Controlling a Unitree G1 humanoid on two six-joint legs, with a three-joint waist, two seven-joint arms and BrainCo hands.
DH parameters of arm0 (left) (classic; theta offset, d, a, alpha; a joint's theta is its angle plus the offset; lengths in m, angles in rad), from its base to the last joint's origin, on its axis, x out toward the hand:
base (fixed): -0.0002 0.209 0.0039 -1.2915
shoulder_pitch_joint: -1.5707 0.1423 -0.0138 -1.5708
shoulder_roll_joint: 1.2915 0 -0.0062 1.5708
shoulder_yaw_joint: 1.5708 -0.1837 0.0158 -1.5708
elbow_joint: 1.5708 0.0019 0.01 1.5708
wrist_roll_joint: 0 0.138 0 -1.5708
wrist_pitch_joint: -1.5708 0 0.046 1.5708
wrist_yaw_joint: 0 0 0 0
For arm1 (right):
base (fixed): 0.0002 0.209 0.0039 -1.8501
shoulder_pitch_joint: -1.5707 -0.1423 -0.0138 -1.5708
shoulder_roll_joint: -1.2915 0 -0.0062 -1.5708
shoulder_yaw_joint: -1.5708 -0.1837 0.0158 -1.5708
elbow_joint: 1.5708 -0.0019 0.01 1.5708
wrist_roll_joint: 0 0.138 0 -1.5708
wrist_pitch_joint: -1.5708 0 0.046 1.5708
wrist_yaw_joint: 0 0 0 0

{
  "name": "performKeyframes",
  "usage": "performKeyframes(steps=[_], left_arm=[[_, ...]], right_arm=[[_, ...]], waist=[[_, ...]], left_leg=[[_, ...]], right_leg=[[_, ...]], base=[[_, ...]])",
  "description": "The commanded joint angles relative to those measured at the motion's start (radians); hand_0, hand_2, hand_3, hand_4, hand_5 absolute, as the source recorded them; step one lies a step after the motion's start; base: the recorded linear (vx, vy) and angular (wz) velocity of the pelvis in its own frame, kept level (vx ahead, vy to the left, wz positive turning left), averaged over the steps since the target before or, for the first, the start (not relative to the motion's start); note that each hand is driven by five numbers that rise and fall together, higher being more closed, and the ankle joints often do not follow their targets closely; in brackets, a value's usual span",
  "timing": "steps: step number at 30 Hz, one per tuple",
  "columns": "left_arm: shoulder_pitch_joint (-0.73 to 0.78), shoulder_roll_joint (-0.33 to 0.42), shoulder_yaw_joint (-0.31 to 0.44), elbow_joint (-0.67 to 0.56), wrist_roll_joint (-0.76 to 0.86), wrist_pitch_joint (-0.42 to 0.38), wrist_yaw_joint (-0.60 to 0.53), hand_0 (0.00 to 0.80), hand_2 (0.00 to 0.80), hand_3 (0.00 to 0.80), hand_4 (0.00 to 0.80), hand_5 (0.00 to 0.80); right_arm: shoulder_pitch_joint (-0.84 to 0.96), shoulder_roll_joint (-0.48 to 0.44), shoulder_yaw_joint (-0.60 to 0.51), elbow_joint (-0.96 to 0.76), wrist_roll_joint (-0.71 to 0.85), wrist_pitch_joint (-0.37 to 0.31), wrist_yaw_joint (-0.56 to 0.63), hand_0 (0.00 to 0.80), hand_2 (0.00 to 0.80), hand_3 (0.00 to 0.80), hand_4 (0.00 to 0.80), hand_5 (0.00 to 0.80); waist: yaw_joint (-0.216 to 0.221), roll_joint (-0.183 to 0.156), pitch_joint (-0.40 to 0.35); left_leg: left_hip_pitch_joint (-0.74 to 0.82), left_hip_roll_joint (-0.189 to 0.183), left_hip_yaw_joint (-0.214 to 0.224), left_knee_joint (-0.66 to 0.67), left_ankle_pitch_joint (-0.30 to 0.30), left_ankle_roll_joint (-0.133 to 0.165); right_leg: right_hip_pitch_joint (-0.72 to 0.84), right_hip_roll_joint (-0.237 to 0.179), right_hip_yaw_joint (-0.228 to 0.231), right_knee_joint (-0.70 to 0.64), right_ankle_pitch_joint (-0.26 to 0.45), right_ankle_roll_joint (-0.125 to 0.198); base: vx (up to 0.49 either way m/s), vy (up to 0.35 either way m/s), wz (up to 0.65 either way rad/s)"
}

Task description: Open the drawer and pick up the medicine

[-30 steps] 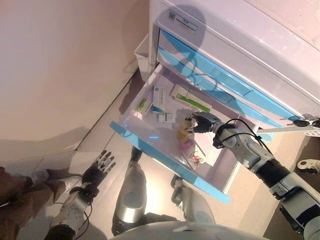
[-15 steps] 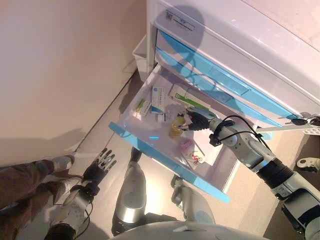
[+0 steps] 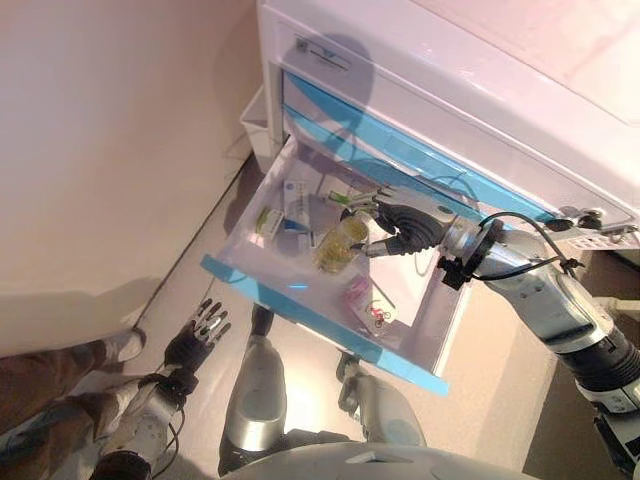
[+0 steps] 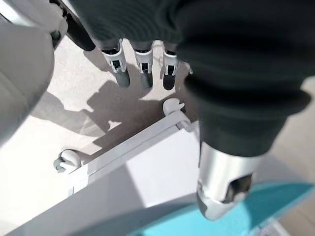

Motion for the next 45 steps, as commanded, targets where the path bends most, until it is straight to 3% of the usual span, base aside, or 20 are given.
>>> performKeyframes(steps=[1,12,20,31,45], left_arm=[[0.091,-0.020,0.028,-0.007,0.018,-0.039,0.002,0.000,0.000,0.000,0.000,0.000],[0.120,-0.041,0.052,0.030,0.027,-0.027,0.003,0.000,0.000,0.000,0.000,0.000],[0.142,-0.047,0.051,0.057,0.038,-0.022,-0.002,0.000,0.000,0.000,0.000,0.000],[0.157,-0.029,0.031,0.061,0.059,0.010,0.005,0.000,0.000,0.000,0.000,0.000],[0.187,0.024,0.037,0.038,0.053,0.055,0.014,0.000,0.000,0.000,0.000,0.000]], right_arm=[[0.013,-0.056,-0.057,-0.117,0.125,-0.092,0.016,0.800,0.800,0.800,0.800,0.800],[-0.005,-0.116,-0.245,-0.202,0.338,-0.115,-0.012,0.800,0.800,0.800,0.800,0.800],[-0.100,-0.180,-0.290,-0.172,0.425,-0.011,-0.096,0.800,0.800,0.800,0.800,0.800],[-0.335,-0.258,-0.191,0.048,0.395,0.189,-0.239,0.800,0.800,0.800,0.800,0.800],[-0.638,-0.423,0.076,0.462,0.268,0.273,-0.328,0.800,0.800,0.800,0.800,0.800]], waist=[[-0.014,0.022,-0.128],[-0.043,0.025,-0.195],[-0.039,0.022,-0.229],[-0.004,0.017,-0.256],[0.032,0.006,-0.263]], left_leg=[[0.032,-0.011,0.035,-0.073,0.007,0.078],[0.078,-0.003,0.055,-0.092,-0.005,0.070],[0.102,-0.003,0.057,-0.097,-0.012,0.067],[0.130,-0.007,0.038,-0.104,-0.013,0.063],[0.156,-0.013,0.011,-0.108,-0.013,0.064]], right_leg=[[0.002,-0.021,0.014,0.066,0.017,0.057],[0.030,-0.026,0.033,0.055,0.012,0.062],[0.053,-0.030,0.031,0.046,0.008,0.061],[0.094,-0.041,0.008,0.034,0.002,0.059],[0.132,-0.050,-0.018,0.026,-0.001,0.061]], base=[[0.025,0.022,-0.16],[0.047,0.021,-0.10],[0.061,0.012,-0.06],[0.068,0.006,0.03],[0.051,0.004,0.05]])
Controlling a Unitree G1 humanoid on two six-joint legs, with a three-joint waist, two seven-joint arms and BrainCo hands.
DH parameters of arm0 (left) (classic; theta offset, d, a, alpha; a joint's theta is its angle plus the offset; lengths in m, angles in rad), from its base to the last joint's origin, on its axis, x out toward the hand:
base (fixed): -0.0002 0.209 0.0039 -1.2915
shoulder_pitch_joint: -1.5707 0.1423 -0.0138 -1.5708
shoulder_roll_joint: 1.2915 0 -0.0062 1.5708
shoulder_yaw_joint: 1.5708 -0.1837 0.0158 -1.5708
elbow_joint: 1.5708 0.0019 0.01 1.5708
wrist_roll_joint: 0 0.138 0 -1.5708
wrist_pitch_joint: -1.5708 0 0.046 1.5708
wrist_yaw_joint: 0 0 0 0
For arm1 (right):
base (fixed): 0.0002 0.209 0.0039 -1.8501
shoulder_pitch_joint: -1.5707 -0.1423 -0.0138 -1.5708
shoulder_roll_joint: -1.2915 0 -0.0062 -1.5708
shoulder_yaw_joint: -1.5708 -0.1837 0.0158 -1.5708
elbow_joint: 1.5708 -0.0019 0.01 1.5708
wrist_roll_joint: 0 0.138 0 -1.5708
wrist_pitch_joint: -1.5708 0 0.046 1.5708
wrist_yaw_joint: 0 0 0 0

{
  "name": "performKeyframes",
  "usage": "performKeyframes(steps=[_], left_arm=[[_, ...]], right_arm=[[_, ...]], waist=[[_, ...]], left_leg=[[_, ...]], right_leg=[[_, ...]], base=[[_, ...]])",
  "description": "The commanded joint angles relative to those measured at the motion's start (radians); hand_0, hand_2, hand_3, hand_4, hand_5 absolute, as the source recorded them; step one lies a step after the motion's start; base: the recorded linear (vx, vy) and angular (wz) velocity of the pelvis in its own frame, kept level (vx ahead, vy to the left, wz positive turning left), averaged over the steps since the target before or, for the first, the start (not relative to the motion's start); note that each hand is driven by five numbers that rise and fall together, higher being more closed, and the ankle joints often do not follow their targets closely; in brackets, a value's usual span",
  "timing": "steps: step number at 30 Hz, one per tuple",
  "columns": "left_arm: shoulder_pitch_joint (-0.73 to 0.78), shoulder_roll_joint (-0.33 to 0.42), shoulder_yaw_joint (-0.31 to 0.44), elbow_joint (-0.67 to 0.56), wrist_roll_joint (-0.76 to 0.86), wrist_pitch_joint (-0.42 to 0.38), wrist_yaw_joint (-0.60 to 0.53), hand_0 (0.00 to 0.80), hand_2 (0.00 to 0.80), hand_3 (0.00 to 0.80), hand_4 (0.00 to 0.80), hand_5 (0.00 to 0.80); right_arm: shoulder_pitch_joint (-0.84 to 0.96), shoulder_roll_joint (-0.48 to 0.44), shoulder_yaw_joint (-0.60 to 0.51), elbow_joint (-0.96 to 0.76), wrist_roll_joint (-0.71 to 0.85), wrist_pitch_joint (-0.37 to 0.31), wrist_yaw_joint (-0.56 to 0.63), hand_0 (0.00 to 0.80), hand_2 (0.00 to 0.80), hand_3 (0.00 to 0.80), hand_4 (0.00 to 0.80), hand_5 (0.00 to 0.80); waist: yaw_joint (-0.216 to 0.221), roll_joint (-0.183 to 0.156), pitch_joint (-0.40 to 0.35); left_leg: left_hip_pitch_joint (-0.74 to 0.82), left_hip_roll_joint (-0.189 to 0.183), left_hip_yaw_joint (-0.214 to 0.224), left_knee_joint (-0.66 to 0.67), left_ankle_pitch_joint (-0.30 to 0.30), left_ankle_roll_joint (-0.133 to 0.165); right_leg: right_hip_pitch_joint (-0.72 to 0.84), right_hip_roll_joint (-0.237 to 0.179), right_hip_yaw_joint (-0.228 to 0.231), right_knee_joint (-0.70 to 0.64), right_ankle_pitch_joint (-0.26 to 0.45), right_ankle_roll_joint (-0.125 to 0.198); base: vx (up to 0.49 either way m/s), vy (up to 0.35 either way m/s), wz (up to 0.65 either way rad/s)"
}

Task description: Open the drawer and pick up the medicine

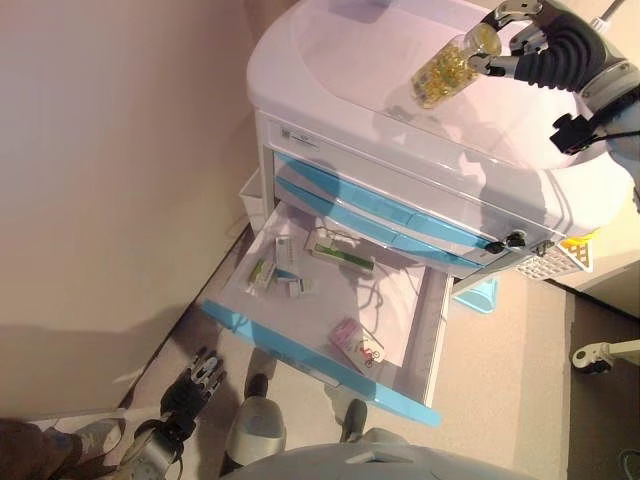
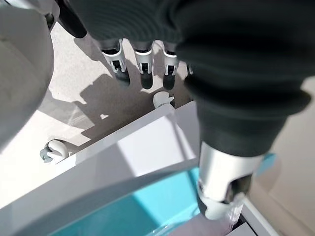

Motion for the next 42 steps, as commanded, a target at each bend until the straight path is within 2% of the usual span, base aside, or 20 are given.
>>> performKeyframes(steps=[1,8,15,30,40,41,42], left_arm=[[0.047,0.074,-0.005,-0.022,0.026,0.007,-0.007,0.000,0.000,0.000,0.000,0.000],[0.055,0.104,-0.003,-0.040,0.012,0.028,0.004,0.000,0.000,0.000,0.000,0.000],[0.060,0.124,0.004,-0.056,0.011,0.051,0.007,0.000,0.000,0.000,0.000,0.000],[0.061,0.143,0.003,-0.085,0.017,0.066,0.015,0.000,0.000,0.000,0.000,0.000],[0.061,0.148,-0.001,-0.095,0.024,0.074,0.003,0.000,0.000,0.000,0.000,0.000],[0.060,0.149,-0.002,-0.092,0.023,0.073,0.002,0.000,0.000,0.000,0.000,0.000],[0.060,0.150,-0.002,-0.091,0.023,0.073,0.001,0.000,0.000,0.000,0.000,0.000]], right_arm=[[-0.152,-0.077,0.088,0.084,-0.055,0.010,-0.065,0.800,0.800,0.800,0.800,0.800],[-0.314,-0.121,0.281,0.298,-0.071,0.020,-0.048,0.800,0.800,0.800,0.800,0.800],[-0.367,-0.125,0.375,0.423,-0.089,0.005,0.020,0.800,0.800,0.800,0.800,0.800],[-0.252,-0.086,0.362,0.613,-0.066,-0.059,0.115,0.800,0.800,0.800,0.800,0.800],[-0.202,-0.051,0.341,0.672,-0.098,-0.093,0.130,0.800,0.800,0.800,0.800,0.800],[-0.201,-0.048,0.341,0.676,-0.109,-0.096,0.123,0.207,0.207,0.207,0.207,0.207],[-0.199,-0.045,0.341,0.679,-0.117,-0.104,0.124,0.000,0.000,0.000,0.000,0.000]], waist=[[0.033,-0.018,-0.049],[0.053,-0.021,-0.047],[0.063,-0.020,-0.041],[0.089,-0.006,-0.022],[0.100,0.006,-0.016],[0.101,0.006,-0.015],[0.102,0.006,-0.015]], left_leg=[[0.025,-0.022,-0.012,-0.040,-0.013,0.066],[0.029,-0.024,-0.024,-0.045,-0.008,0.066],[0.031,-0.024,-0.030,-0.041,-0.010,0.067],[0.026,-0.026,-0.048,-0.038,-0.008,0.071],[0.027,-0.029,-0.057,-0.033,-0.009,0.073],[0.027,-0.029,-0.058,-0.032,-0.009,0.073],[0.027,-0.030,-0.059,-0.032,-0.009,0.073]], right_leg=[[0.023,-0.059,-0.029,0.075,-0.002,0.061],[0.032,-0.063,-0.044,0.073,0.001,0.063],[0.031,-0.066,-0.051,0.081,-0.001,0.063],[0.033,-0.069,-0.068,0.087,-0.002,0.064],[0.037,-0.070,-0.070,0.091,-0.005,0.063],[0.037,-0.070,-0.070,0.091,-0.005,0.063],[0.037,-0.069,-0.070,0.092,-0.005,0.063]], base=[[0.031,0.006,0.07],[0.018,0.000,0.05],[0.015,-0.005,0.03],[0.002,-0.007,0.03],[0.000,0.000,0.00],[0.000,0.000,0.00],[0.000,0.000,0.00]])
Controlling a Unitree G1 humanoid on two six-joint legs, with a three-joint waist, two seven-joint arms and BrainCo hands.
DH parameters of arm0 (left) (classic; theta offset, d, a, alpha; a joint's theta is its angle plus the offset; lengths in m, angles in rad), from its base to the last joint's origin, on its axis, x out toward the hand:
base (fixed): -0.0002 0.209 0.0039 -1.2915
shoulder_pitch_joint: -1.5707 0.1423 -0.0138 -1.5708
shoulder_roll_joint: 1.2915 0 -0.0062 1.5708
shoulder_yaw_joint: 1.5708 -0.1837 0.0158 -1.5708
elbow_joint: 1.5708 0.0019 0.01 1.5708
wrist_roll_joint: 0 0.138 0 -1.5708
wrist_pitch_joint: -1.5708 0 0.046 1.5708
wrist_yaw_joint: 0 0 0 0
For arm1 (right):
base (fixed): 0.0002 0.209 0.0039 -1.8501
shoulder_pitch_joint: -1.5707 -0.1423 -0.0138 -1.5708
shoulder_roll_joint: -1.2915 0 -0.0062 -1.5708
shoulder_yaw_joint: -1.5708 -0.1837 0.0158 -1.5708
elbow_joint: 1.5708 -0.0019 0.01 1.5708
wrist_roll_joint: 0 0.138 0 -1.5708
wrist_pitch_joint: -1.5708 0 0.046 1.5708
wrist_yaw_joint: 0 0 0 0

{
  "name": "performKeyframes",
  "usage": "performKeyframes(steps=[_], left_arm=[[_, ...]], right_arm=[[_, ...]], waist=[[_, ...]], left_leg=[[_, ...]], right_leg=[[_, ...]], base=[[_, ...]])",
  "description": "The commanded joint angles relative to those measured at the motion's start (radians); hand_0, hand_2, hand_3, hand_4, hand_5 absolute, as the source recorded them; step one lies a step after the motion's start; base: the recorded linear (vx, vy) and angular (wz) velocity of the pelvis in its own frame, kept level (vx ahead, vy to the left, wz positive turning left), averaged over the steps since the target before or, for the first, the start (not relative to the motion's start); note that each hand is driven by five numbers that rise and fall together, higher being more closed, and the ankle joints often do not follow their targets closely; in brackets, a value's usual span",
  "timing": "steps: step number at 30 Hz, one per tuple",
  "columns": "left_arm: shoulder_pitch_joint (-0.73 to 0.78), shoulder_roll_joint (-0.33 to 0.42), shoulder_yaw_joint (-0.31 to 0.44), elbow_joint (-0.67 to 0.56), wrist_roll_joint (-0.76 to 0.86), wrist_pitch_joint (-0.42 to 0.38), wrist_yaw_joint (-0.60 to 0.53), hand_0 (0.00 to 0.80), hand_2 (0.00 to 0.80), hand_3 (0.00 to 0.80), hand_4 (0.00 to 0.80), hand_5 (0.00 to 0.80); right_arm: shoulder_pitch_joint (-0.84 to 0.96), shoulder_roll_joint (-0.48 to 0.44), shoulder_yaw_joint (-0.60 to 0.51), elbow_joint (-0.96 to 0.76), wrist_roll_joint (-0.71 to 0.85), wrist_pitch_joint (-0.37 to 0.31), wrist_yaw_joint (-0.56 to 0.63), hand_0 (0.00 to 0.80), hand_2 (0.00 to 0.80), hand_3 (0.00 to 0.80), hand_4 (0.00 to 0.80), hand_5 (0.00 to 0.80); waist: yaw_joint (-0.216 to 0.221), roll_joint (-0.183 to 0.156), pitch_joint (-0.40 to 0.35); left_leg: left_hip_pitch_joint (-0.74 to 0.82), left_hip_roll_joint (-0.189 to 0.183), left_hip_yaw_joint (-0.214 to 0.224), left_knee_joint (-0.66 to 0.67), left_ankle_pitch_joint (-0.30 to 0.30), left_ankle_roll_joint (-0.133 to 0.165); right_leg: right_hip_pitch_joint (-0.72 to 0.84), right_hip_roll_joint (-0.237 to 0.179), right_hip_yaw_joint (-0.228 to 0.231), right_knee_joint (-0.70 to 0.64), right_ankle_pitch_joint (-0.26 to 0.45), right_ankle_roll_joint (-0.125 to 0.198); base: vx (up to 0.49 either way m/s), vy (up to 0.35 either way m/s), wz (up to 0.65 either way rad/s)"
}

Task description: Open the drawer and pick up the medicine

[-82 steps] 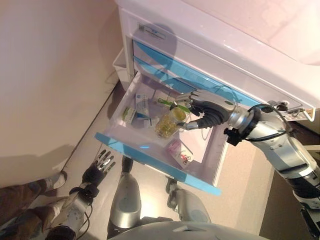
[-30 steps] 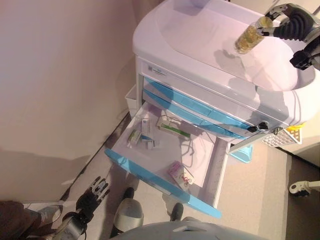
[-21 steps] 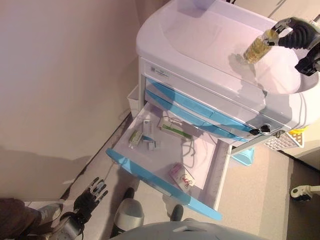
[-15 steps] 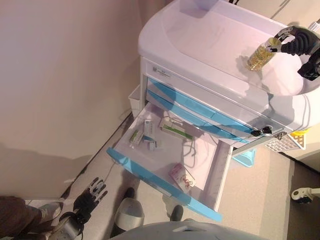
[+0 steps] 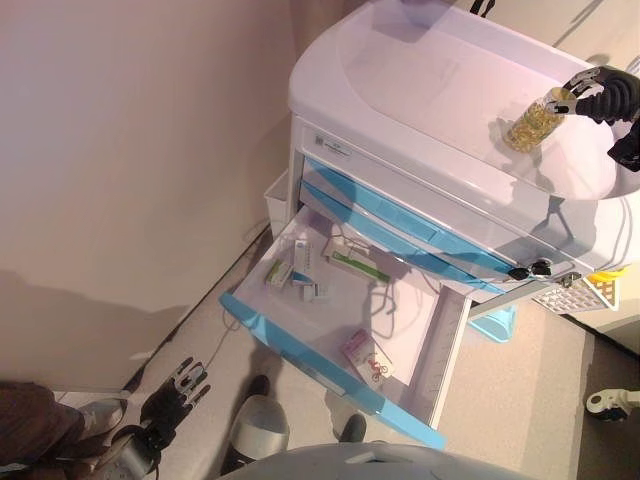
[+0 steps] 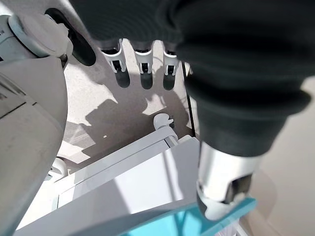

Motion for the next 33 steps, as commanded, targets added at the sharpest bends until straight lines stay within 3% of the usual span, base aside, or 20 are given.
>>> performKeyframes(steps=[1,17,33], left_arm=[[0.035,0.060,0.000,-0.065,0.028,-0.011,-0.021,0.000,0.000,0.000,0.000,0.000],[0.046,0.072,-0.005,-0.073,0.043,-0.015,-0.041,0.000,0.000,0.000,0.000,0.000],[0.056,0.090,-0.035,-0.090,0.036,-0.035,-0.048,0.000,0.000,0.000,0.000,0.000]], right_arm=[[-0.014,-0.019,0.043,0.013,-0.043,-0.037,0.009,0.000,0.000,0.000,0.000,0.000],[-0.051,-0.056,0.043,-0.074,-0.024,-0.047,-0.122,0.000,0.000,0.000,0.000,0.000],[-0.296,-0.204,0.153,-0.265,-0.005,-0.049,-0.296,0.000,0.000,0.000,0.000,0.000]], waist=[[0.030,0.008,-0.014],[0.017,0.008,-0.021],[-0.046,-0.001,-0.065]], left_leg=[[-0.011,-0.027,-0.012,0.002,-0.018,0.078],[0.004,-0.025,-0.004,-0.005,-0.020,0.080],[0.017,-0.015,0.043,-0.024,-0.021,0.078]], right_leg=[[-0.030,-0.072,-0.013,0.135,-0.005,0.064],[-0.023,-0.066,-0.005,0.133,-0.004,0.067],[-0.035,-0.054,0.034,0.118,0.001,0.072]], base=[[0.000,0.000,0.00],[0.000,0.000,0.00],[-0.012,-0.003,-0.06]])
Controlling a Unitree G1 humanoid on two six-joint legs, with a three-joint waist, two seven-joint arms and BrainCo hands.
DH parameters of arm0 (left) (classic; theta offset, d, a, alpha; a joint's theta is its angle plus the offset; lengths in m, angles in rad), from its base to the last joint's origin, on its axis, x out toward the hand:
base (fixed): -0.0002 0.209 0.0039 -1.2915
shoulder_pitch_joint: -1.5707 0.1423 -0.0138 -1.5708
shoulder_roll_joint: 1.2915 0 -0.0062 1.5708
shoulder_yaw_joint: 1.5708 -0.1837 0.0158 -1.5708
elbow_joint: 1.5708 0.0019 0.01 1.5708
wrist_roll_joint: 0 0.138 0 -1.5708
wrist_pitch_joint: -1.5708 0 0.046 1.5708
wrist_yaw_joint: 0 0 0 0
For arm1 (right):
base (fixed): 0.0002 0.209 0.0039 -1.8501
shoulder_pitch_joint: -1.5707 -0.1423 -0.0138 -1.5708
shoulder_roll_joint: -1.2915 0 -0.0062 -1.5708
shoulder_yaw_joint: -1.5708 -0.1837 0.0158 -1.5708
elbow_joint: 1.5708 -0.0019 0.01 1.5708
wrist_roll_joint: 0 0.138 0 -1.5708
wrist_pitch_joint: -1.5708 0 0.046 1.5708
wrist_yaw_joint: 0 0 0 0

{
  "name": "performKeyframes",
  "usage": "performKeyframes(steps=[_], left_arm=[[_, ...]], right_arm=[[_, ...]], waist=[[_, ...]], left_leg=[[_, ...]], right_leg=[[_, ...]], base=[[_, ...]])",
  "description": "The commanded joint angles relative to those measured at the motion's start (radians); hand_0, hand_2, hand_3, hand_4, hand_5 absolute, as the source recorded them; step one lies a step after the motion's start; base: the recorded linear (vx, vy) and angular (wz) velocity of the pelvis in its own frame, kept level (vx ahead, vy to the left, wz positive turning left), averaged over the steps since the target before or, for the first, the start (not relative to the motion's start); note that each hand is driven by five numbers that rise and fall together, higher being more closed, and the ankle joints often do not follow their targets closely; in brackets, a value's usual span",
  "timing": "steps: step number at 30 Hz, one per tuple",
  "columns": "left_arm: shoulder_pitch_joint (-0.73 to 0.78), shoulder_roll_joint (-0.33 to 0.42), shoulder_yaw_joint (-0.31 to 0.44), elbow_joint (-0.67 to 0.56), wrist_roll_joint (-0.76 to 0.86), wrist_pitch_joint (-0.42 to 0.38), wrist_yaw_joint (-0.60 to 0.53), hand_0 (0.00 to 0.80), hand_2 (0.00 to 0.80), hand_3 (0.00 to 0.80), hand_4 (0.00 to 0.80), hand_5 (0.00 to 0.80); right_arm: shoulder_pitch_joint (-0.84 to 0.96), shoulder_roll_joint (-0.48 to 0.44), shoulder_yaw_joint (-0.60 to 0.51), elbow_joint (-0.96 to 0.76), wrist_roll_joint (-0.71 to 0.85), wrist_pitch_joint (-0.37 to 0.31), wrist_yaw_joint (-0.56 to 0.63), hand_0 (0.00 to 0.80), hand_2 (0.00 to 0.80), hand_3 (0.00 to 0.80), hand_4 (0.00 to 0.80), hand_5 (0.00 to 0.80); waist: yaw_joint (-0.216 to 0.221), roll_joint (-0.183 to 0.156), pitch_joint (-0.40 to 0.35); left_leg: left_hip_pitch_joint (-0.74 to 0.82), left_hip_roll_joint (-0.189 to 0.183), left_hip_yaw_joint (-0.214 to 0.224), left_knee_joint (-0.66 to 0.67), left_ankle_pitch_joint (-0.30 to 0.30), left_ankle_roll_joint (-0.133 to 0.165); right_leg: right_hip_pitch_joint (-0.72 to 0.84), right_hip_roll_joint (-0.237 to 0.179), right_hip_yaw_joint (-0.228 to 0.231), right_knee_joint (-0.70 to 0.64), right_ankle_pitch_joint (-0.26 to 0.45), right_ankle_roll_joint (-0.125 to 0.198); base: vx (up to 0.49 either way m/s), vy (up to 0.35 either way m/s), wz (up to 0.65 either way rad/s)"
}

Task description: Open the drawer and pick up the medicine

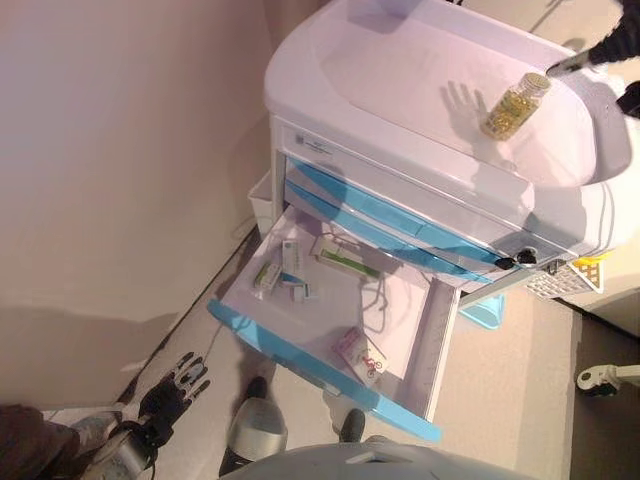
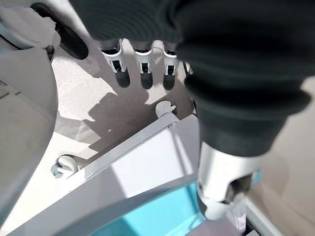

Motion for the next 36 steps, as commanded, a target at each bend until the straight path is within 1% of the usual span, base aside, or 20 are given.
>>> performKeyframes(steps=[1,7,10,12,14,15,16,18,19,20,22,24,25,27,28,29,30,31,33,36], left_arm=[[0.053,0.062,-0.035,-0.052,0.020,-0.034,-0.026,0.000,0.000,0.000,0.000,0.000],[0.050,0.066,-0.058,-0.038,0.079,-0.052,-0.032,0.000,0.000,0.000,0.000,0.000],[0.055,0.066,-0.071,-0.026,0.162,-0.063,-0.022,0.000,0.000,0.000,0.000,0.000],[0.056,0.064,-0.079,-0.017,0.238,-0.070,-0.019,0.000,0.000,0.000,0.000,0.000],[0.054,0.062,-0.091,-0.011,0.307,-0.068,-0.001,0.000,0.000,0.000,0.000,0.000],[0.050,0.063,-0.101,0.004,0.345,-0.083,0.000,0.000,0.000,0.000,0.000,0.000],[0.046,0.061,-0.106,0.014,0.359,-0.091,-0.002,0.000,0.000,0.000,0.000,0.000],[0.035,0.040,-0.121,0.051,0.450,-0.087,0.019,0.000,0.000,0.000,0.000,0.000],[0.029,0.040,-0.125,0.062,0.463,-0.093,0.023,0.000,0.000,0.000,0.000,0.000],[0.021,0.028,-0.129,0.080,0.496,-0.086,0.021,0.000,0.000,0.000,0.000,0.000],[0.011,0.015,-0.135,0.112,0.554,-0.094,0.049,0.000,0.000,0.000,0.000,0.000],[0.009,0.003,-0.135,0.144,0.623,-0.099,0.072,0.000,0.000,0.000,0.000,0.000],[0.003,0.012,-0.139,0.150,0.638,-0.104,0.080,0.000,0.000,0.000,0.000,0.000],[-0.013,0.009,-0.151,0.176,0.760,-0.122,0.099,0.000,0.000,0.000,0.000,0.000],[-0.019,0.017,-0.170,0.184,0.804,-0.133,0.122,0.000,0.000,0.000,0.000,0.000],[-0.027,0.023,-0.187,0.188,0.846,-0.145,0.132,0.000,0.000,0.000,0.000,0.000],[-0.039,0.030,-0.213,0.186,0.919,-0.149,0.141,0.000,0.000,0.000,0.000,0.000],[-0.047,0.035,-0.230,0.182,0.957,-0.151,0.165,0.000,0.000,0.000,0.000,0.000],[-0.068,0.055,-0.267,0.174,1.065,-0.162,0.195,0.000,0.000,0.000,0.000,0.000],[-0.097,0.073,-0.318,0.160,1.137,-0.155,0.226,0.000,0.000,0.000,0.000,0.000]], right_arm=[[-0.122,-0.099,0.096,-0.037,0.019,-0.023,-0.086,0.000,0.000,0.000,0.000,0.000],[-0.191,-0.138,0.131,-0.110,0.020,-0.035,-0.158,0.000,0.000,0.000,0.000,0.000],[-0.222,-0.184,0.137,-0.186,0.033,-0.052,-0.186,0.000,0.000,0.000,0.000,0.000],[-0.208,-0.210,0.109,-0.253,0.064,-0.038,-0.173,0.000,0.000,0.000,0.000,0.000],[-0.162,-0.239,0.052,-0.324,0.089,-0.025,-0.167,0.000,0.000,0.000,0.000,0.000],[-0.140,-0.249,0.018,-0.362,0.114,-0.011,-0.165,0.000,0.000,0.000,0.000,0.000],[-0.110,-0.257,-0.014,-0.384,0.130,-0.012,-0.161,0.000,0.000,0.000,0.000,0.000],[-0.006,-0.275,-0.120,-0.452,0.187,-0.003,-0.129,0.000,0.000,0.000,0.000,0.000],[0.063,-0.279,-0.188,-0.475,0.203,-0.002,-0.118,0.000,0.000,0.000,0.000,0.000],[0.149,-0.282,-0.268,-0.515,0.230,-0.002,-0.097,0.000,0.000,0.000,0.000,0.000],[0.371,-0.268,-0.468,-0.582,0.264,0.008,-0.059,0.000,0.000,0.000,0.000,0.000],[0.629,-0.233,-0.701,-0.643,0.295,0.008,-0.006,0.000,0.000,0.000,0.000,0.000],[0.759,-0.214,-0.821,-0.672,0.300,0.009,0.004,0.000,0.000,0.000,0.000,0.000],[0.994,-0.137,-1.005,-0.724,0.351,0.003,0.077,0.000,0.000,0.000,0.000,0.000],[1.090,-0.103,-1.077,-0.743,0.369,-0.004,0.102,0.000,0.000,0.000,0.000,0.000],[1.157,-0.080,-1.129,-0.755,0.391,-0.006,0.127,0.000,0.000,0.000,0.000,0.000],[1.220,-0.040,-1.162,-0.765,0.453,-0.014,0.167,0.000,0.000,0.000,0.000,0.000],[1.265,-0.010,-1.188,-0.774,0.480,-0.017,0.196,0.000,0.000,0.000,0.000,0.000],[1.321,0.051,-1.196,-0.786,0.542,0.013,0.291,0.000,0.000,0.000,0.000,0.000],[1.411,0.102,-1.178,-0.829,0.544,-0.011,0.420,0.000,0.000,0.000,0.000,0.000]], waist=[[0.004,0.002,-0.079],[-0.020,0.003,-0.094],[-0.042,0.013,-0.105],[-0.063,0.024,-0.111],[-0.084,0.032,-0.119],[-0.098,0.036,-0.122],[-0.107,0.039,-0.124],[-0.141,0.058,-0.130],[-0.150,0.058,-0.132],[-0.171,0.066,-0.136],[-0.201,0.069,-0.142],[-0.231,0.070,-0.146],[-0.230,0.063,-0.145],[-0.257,0.060,-0.141],[-0.262,0.058,-0.140],[-0.262,0.057,-0.138],[-0.275,0.057,-0.132],[-0.280,0.059,-0.126],[-0.297,0.061,-0.117],[-0.329,0.061,-0.107]], left_leg=[[-0.011,-0.019,0.008,-0.001,-0.022,0.077],[-0.010,-0.016,0.028,0.000,-0.024,0.077],[-0.009,-0.016,0.041,-0.001,-0.028,0.076],[-0.006,-0.017,0.050,-0.003,-0.030,0.077],[-0.006,-0.015,0.063,-0.001,-0.034,0.077],[-0.007,-0.015,0.071,0.001,-0.035,0.076],[-0.007,-0.014,0.076,0.002,-0.036,0.075],[-0.004,-0.011,0.094,0.006,-0.041,0.073],[-0.010,-0.013,0.099,0.008,-0.035,0.074],[-0.008,-0.012,0.107,0.007,-0.036,0.073],[-0.005,-0.010,0.120,0.006,-0.038,0.072],[-0.001,-0.005,0.133,0.005,-0.039,0.070],[0.000,-0.004,0.137,0.005,-0.040,0.070],[0.004,0.001,0.154,0.004,-0.040,0.068],[0.011,0.002,0.159,0.005,-0.051,0.067],[0.010,0.003,0.163,0.008,-0.052,0.067],[0.009,0.007,0.171,0.012,-0.053,0.066],[0.009,0.009,0.177,0.014,-0.054,0.065],[0.008,0.009,0.191,0.021,-0.061,0.066],[0.010,0.013,0.212,0.025,-0.064,0.066]], right_leg=[[-0.031,-0.056,-0.001,0.117,0.001,0.072],[-0.037,-0.053,0.015,0.112,0.001,0.072],[-0.044,-0.054,0.027,0.110,0.000,0.074],[-0.049,-0.054,0.039,0.110,-0.002,0.076],[-0.056,-0.053,0.051,0.112,-0.004,0.075],[-0.061,-0.053,0.059,0.115,-0.006,0.075],[-0.065,-0.052,0.064,0.117,-0.007,0.075],[-0.073,-0.049,0.079,0.121,-0.012,0.074],[-0.081,-0.050,0.085,0.122,-0.004,0.073],[-0.085,-0.049,0.094,0.123,-0.006,0.074],[-0.091,-0.047,0.110,0.126,-0.007,0.072],[-0.096,-0.045,0.124,0.129,-0.009,0.071],[-0.097,-0.044,0.126,0.130,-0.009,0.071],[-0.104,-0.040,0.137,0.134,-0.010,0.070],[-0.101,-0.038,0.143,0.134,-0.017,0.071],[-0.103,-0.036,0.148,0.136,-0.018,0.071],[-0.110,-0.034,0.154,0.140,-0.018,0.070],[-0.115,-0.033,0.159,0.144,-0.019,0.070],[-0.124,-0.030,0.171,0.147,-0.019,0.070],[-0.135,-0.025,0.186,0.153,-0.018,0.071]], base=[[-0.009,-0.004,-0.11],[-0.010,-0.004,-0.10],[0.001,0.014,-0.03],[0.005,0.031,-0.16],[-0.008,0.026,-0.19],[-0.014,0.027,-0.13],[-0.017,0.033,-0.15],[-0.026,0.035,-0.21],[-0.037,0.035,-0.21],[-0.036,0.031,-0.19],[0.000,0.025,-0.24],[0.007,0.010,-0.20],[0.000,0.002,-0.13],[0.017,-0.009,-0.18],[0.039,-0.020,-0.22],[0.028,-0.031,-0.29],[-0.016,-0.030,-0.32],[-0.029,-0.028,-0.27],[-0.040,-0.024,-0.16],[-0.011,-0.021,-0.15]])
